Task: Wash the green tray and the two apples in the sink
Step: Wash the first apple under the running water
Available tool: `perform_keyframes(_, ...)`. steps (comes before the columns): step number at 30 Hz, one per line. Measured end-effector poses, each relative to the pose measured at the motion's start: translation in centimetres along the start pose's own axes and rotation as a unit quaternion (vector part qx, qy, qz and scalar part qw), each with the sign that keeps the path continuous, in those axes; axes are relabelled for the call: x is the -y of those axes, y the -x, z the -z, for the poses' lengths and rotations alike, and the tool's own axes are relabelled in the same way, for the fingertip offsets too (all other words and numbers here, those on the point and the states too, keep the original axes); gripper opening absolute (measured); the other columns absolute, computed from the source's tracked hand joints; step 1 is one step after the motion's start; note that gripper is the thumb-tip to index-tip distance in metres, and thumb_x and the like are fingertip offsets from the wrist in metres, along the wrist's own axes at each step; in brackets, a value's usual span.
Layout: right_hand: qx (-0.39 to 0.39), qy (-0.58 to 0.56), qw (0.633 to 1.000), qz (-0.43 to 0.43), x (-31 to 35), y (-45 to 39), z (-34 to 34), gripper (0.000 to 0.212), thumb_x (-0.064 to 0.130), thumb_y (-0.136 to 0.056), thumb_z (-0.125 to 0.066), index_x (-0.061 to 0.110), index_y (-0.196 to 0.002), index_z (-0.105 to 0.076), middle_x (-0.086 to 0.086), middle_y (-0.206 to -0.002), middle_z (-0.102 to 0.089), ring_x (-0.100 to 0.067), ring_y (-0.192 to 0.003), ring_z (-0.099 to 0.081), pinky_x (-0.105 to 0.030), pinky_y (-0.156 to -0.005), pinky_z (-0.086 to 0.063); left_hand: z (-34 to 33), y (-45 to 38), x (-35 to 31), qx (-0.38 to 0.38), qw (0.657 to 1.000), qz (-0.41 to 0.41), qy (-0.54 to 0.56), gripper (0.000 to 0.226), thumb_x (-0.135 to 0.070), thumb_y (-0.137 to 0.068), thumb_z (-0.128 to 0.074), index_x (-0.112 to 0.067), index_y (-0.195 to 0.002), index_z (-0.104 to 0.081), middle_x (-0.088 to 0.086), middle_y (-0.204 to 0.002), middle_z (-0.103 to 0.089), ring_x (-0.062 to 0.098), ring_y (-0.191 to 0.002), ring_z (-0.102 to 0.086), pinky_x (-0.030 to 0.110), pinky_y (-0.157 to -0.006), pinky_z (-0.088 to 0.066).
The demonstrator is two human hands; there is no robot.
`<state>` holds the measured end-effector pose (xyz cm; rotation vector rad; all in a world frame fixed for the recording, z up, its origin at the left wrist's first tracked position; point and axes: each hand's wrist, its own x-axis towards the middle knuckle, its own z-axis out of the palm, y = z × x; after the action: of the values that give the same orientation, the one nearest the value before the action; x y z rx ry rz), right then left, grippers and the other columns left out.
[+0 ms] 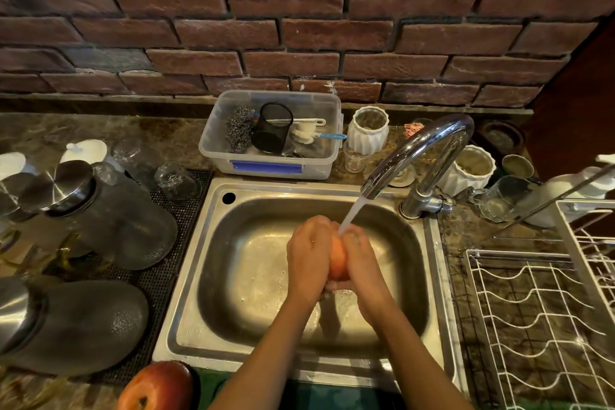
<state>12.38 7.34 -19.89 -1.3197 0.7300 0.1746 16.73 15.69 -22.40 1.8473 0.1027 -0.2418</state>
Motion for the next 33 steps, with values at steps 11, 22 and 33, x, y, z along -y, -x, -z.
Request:
perform_keyframes(11,-0.082,0.024,0.996,0.029,-0.5,-1.6,-0.3,0.024,0.041,-0.103,-0.04,0.034,-0.098,-0.062,-0.01,-0.108,-0.069,-0.017,-0.089,-0.068,-0.041,-0.076,-0.061,1.1,0.4,-0.1,0.06,0.996,-0.041,-0.052,0.048,-0.063,-0.087,-0.049,-0.038,-0.127,-0.059,-0.014,-0.126,-0.058,0.003,-0.112,-0.057,0.024,-0.092,-0.051)
perform_keyframes(22,0.006,0.102,0.991,0.081,-0.8,-1.4,-0.1,0.037,0.05,-0.102,-0.04,0.038,-0.138,-0.043,0.008,-0.123,-0.062,-0.012,-0.107,-0.065,-0.042,-0.091,-0.059,-0.1,0.5,-1.4,-0.083,0.986,0.112,0.087,0.034,-0.047,-0.101,-0.045,-0.029,-0.083,-0.068,-0.002,-0.088,-0.068,0.017,-0.09,-0.067,0.039,-0.084,-0.056)
perform_keyframes(33,-0.032,-0.075,0.993,-0.089,0.8,-2.1,1.6,0.037,0.06,-0.099,-0.037,0.029,-0.106,-0.056,-0.012,-0.103,-0.069,-0.028,-0.077,-0.075,-0.027,-0.044,-0.053,2.5,2.0,0.7,0.169,0.972,0.048,0.157,0.098,-0.043,-0.062,-0.09,-0.058,-0.143,-0.035,-0.023,-0.139,-0.041,0.011,-0.121,-0.055,0.031,-0.084,-0.061)
